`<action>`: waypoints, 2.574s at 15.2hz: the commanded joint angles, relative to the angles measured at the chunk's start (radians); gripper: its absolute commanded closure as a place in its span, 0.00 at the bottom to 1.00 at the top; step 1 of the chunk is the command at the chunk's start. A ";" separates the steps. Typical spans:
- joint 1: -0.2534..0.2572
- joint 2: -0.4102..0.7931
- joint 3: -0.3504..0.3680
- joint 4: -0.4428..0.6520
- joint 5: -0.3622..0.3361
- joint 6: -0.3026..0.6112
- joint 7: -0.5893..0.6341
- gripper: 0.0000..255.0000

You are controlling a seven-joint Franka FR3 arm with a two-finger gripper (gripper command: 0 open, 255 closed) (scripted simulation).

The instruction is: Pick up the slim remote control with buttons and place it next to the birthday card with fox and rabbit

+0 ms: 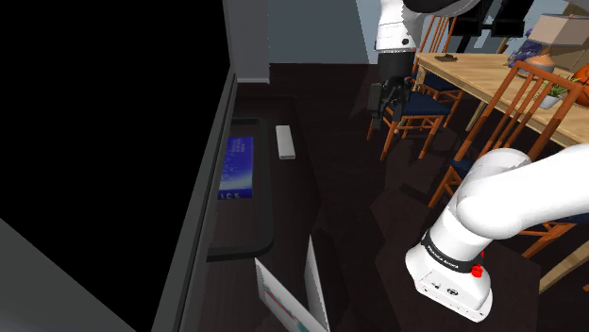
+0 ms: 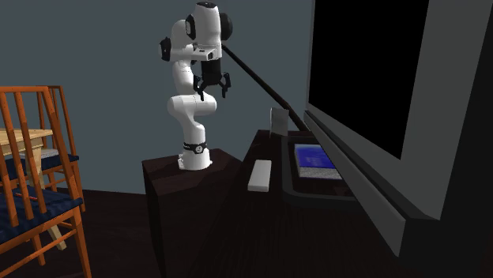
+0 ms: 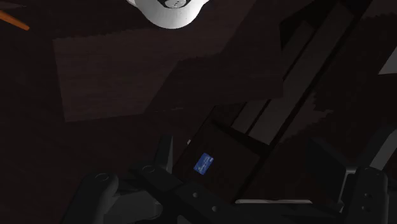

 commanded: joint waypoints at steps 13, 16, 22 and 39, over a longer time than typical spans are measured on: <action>-0.013 0.371 0.098 0.070 0.022 0.406 0.188 0.00; -0.019 0.476 0.114 0.119 0.011 0.487 0.237 0.00; -0.030 0.689 0.133 0.252 -0.032 0.613 0.343 0.00; -0.026 1.053 0.117 0.490 -0.127 0.799 0.501 0.00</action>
